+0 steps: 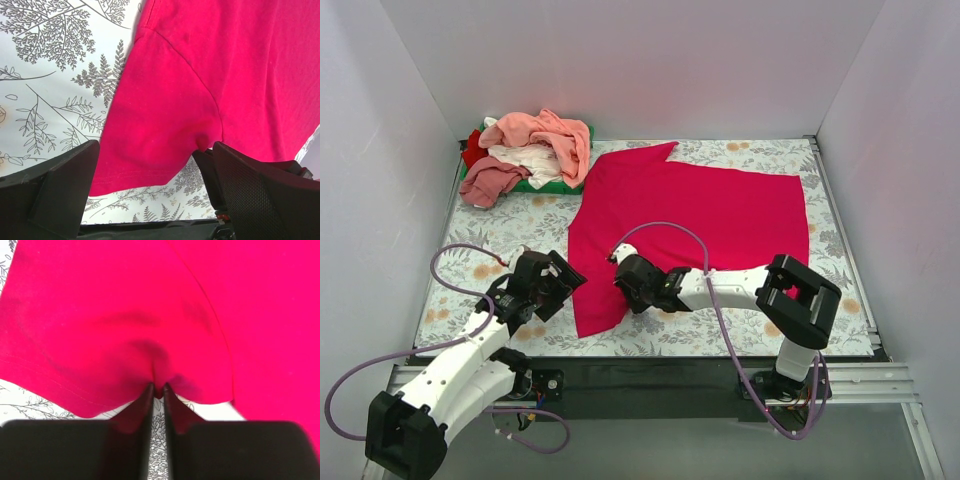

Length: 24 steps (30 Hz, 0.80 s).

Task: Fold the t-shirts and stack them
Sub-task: Flatten the tshirt out

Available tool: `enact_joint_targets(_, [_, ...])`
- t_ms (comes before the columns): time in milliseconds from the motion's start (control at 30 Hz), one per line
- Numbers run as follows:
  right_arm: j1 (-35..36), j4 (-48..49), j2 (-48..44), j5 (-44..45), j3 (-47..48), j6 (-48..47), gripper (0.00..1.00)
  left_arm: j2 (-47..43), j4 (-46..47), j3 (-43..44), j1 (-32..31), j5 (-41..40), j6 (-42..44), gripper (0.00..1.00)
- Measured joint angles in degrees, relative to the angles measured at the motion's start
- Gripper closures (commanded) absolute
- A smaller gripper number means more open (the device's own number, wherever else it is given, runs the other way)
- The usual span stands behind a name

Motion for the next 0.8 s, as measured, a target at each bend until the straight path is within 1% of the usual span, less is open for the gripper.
enact_joint_targets(33, [0.00, 0.09, 0.17, 0.22, 0.31, 0.00, 0.92, -0.11, -0.11, 0.00, 0.00, -0.11, 0.02, 0.04])
enact_joint_targets(67, [0.00, 0.09, 0.20, 0.50, 0.48, -0.04, 0.92, -0.20, -0.24, 0.00, 0.00, -0.24, 0.02, 0.04])
enact_joint_targets(267, [-0.02, -1.49, 0.39, 1.16, 3.52, 0.02, 0.90, -0.42, -1.09, 0.04, 0.00, -0.81, 0.09, 0.04])
enact_joint_targets(333, [-0.02, -2.93, 1.27, 1.14, 6.43, 0.09, 0.87, -0.35, -1.42, 0.13, 0.00, -0.87, 0.11, 0.04])
enact_joint_targets(500, [-0.02, -7.41, 5.81, 1.25, 15.39, 0.02, 0.84, -0.17, -2.62, 0.48, 0.00, -0.90, 0.20, 0.04])
enact_joint_targets(567, [-0.02, -8.87, 8.11, 1.36, 18.56, -0.07, 0.77, -0.20, -3.13, 0.48, 0.00, -0.90, 0.15, 0.04])
enact_joint_targets(633, [-0.22, -9.79, 10.05, 1.49, 20.79, -0.28, 0.76, -0.20, -3.80, 0.48, 0.00, -0.90, 0.02, 0.04])
enact_joint_targets(700, [-0.68, -10.84, 12.17, 1.49, 23.19, -0.50, 0.72, -0.17, -4.39, 0.48, 0.00, -0.90, 0.00, 0.04])
enact_joint_targets(733, [-1.03, -11.28, 13.11, 1.31, 24.39, -0.66, 0.67, -0.13, -4.57, 0.48, 0.00, -0.87, -0.04, 0.04])
enact_joint_targets(800, [-2.10, -11.89, 14.91, 0.70, 26.86, -1.20, 0.60, 0.20, -4.81, 0.48, 0.00, -0.81, -0.22, 0.04])
